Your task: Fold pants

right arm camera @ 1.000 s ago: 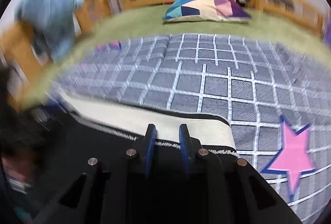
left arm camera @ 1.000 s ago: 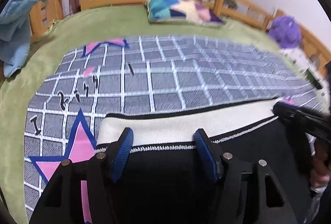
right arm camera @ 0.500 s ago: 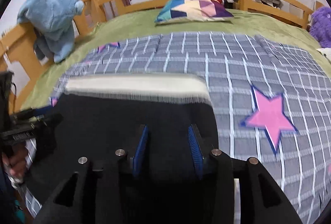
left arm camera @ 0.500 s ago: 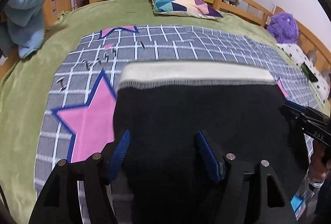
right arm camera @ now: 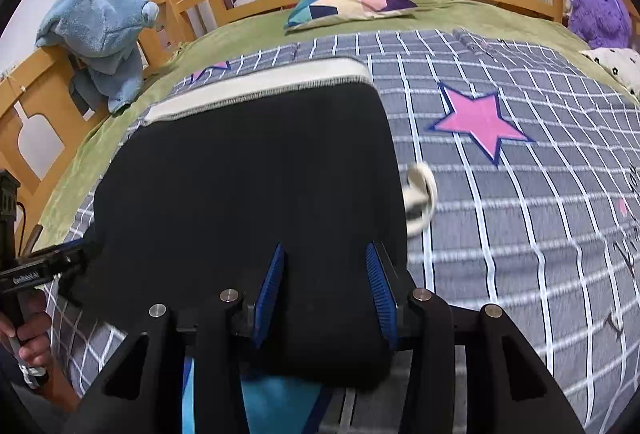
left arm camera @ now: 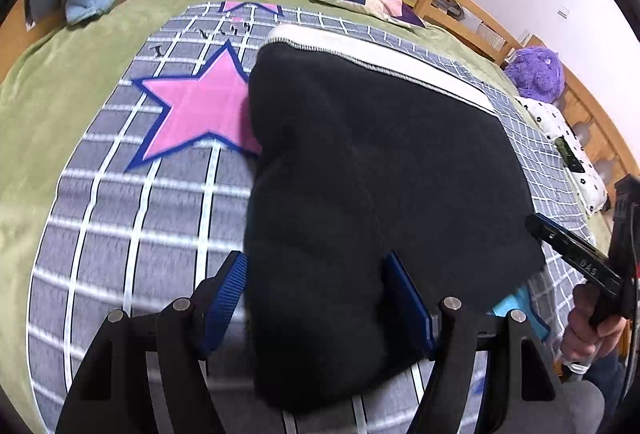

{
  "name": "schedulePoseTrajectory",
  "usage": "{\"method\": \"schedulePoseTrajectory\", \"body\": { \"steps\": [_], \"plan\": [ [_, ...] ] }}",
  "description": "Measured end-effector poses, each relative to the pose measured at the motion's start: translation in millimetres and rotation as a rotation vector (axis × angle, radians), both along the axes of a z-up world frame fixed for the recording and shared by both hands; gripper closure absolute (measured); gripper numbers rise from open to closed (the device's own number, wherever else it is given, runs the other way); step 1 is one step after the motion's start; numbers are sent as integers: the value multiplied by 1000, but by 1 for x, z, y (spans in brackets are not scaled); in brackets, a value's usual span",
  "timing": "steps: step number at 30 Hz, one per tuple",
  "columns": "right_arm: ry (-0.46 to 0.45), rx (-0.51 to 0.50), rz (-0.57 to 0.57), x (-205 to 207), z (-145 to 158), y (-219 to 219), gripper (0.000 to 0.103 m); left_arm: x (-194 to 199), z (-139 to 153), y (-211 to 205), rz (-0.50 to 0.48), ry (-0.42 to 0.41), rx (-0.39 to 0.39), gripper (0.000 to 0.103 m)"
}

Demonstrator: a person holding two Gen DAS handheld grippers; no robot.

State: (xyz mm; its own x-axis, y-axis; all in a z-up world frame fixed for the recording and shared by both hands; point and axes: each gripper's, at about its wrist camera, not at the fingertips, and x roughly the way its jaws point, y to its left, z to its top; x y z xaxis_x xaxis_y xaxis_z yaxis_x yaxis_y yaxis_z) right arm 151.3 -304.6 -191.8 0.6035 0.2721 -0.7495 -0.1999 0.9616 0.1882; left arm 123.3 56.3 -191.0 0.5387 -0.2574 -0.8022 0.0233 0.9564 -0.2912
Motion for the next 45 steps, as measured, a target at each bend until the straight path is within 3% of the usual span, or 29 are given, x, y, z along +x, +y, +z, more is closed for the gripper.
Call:
{"method": "schedulePoseTrajectory", "body": {
  "steps": [2,5,8,13,17,20,23,25,29,32,40,45],
  "plan": [
    [4,-36,12,-5,3,1,60,-8,1,-2,-24,41,17,33],
    [48,-79,39,-6,11,4,60,-19,17,-4,-28,9,103,33],
    [95,-37,23,-12,39,3,63,-28,56,0,-6,-34,135,34],
    [-18,-14,-13,-44,102,12,53,-48,140,-4,3,-153,156,33],
    [-60,-4,-26,-68,136,22,52,-63,179,-19,11,-191,153,30],
    [-76,-23,-18,-86,139,32,52,-79,177,-31,20,-200,137,30],
    [-51,-77,-21,-103,135,42,50,-95,158,-32,40,-217,69,30],
    [-53,-85,-34,-111,135,41,40,-101,150,-33,33,-143,96,32],
    [-80,-10,-79,-123,144,28,30,-117,164,-29,70,-236,146,31],
    [-87,-21,-86,-128,149,27,23,-119,162,-31,66,-221,125,31],
    [-98,-29,-95,-136,154,29,21,-125,165,-44,85,-236,223,31],
    [-94,-55,-89,-138,154,35,20,-126,166,-43,89,-229,219,31]
  ]
}}
